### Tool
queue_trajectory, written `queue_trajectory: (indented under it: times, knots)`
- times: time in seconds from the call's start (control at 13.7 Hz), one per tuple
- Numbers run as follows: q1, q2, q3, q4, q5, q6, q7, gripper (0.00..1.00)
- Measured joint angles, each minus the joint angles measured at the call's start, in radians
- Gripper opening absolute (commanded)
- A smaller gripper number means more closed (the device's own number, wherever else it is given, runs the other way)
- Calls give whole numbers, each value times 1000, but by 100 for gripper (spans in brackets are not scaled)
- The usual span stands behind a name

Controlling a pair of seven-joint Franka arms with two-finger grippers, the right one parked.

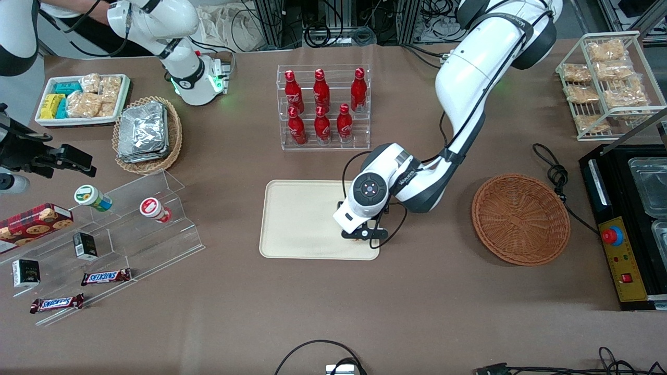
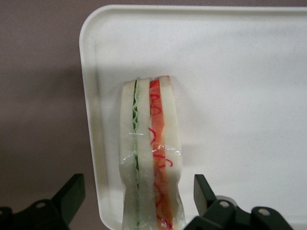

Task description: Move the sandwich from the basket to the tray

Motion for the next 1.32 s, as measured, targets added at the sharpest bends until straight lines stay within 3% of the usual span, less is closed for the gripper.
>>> queue_trajectory:
  times: [0.51, 0.95, 1.32]
  knots:
    - [24, -115, 3, 7, 1, -86, -14, 100]
    - [121, -424, 4, -264, 0, -112, 1, 100]
    - [194, -580, 5, -362, -38, -162, 91, 100]
